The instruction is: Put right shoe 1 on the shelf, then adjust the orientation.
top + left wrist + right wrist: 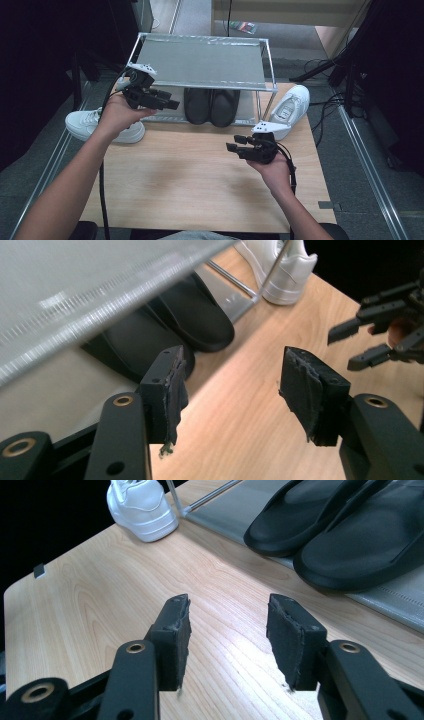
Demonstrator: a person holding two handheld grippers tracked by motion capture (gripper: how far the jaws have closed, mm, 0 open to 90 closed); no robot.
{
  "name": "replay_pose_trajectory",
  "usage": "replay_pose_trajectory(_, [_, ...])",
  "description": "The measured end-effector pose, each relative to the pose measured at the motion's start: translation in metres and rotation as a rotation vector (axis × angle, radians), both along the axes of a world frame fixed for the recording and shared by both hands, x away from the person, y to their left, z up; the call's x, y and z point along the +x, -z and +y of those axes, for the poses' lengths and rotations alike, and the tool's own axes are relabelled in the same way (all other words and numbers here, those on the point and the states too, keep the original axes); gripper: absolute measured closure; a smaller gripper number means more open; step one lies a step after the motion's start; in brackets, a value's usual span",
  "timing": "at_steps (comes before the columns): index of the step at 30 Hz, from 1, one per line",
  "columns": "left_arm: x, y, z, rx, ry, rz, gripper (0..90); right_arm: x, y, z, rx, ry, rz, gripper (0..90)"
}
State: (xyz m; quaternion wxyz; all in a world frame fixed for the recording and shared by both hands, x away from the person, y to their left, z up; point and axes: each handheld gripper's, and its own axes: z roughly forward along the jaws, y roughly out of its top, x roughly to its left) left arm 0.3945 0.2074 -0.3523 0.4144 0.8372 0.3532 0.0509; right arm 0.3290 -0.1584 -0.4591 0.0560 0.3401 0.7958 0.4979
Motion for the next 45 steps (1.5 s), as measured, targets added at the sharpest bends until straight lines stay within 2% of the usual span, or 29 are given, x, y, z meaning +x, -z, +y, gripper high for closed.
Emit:
replay_pose_trajectory(3, [-0.009, 0.008, 0.002, 0.011, 0.001, -0.002, 42.6, -0.002, 0.000, -0.001, -0.017, -0.012, -0.007, 51.6])
replay_pose_trajectory(5, [-0.014, 0.014, 0.004, -0.004, 0.003, 0.006, 42.5, -0.003, 0.000, -0.002, -0.026, -0.020, -0.009, 51.0])
replay_pose_trajectory(9, [-0.025, 0.026, 0.005, 0.023, 0.000, 0.013, 40.8, -0.003, -0.001, -0.003, -0.012, -0.021, -0.004, 50.3])
replay_pose_trajectory(13, [-0.040, 0.038, 0.006, 0.011, 0.008, 0.008, 41.1, -0.002, -0.001, -0.006, 0.004, -0.019, 0.001, 50.3])
replay_pose_trajectory(16, [-0.045, 0.043, 0.008, 0.007, 0.007, 0.004, 41.4, -0.002, -0.001, -0.006, 0.000, -0.021, 0.000, 50.3])
replay_pose_trajectory(18, [-0.045, 0.046, 0.008, 0.024, 0.013, 0.015, 41.3, -0.003, 0.000, -0.007, -0.004, -0.021, 0.000, 50.3])
replay_pose_trajectory(24, [-0.045, 0.056, 0.016, 0.027, 0.000, 0.020, 41.4, -0.002, 0.003, -0.009, 0.003, -0.006, 0.009, 50.4])
replay_pose_trajectory(27, [-0.043, 0.062, 0.024, 0.033, -0.014, 0.023, 41.4, -0.001, 0.005, -0.008, -0.010, -0.007, 0.021, 50.3])
replay_pose_trajectory(45, [-0.033, 0.079, 0.087, 0.067, -0.164, 0.042, 42.4, 0.001, 0.012, -0.006, -0.030, -0.004, 0.033, 50.4])
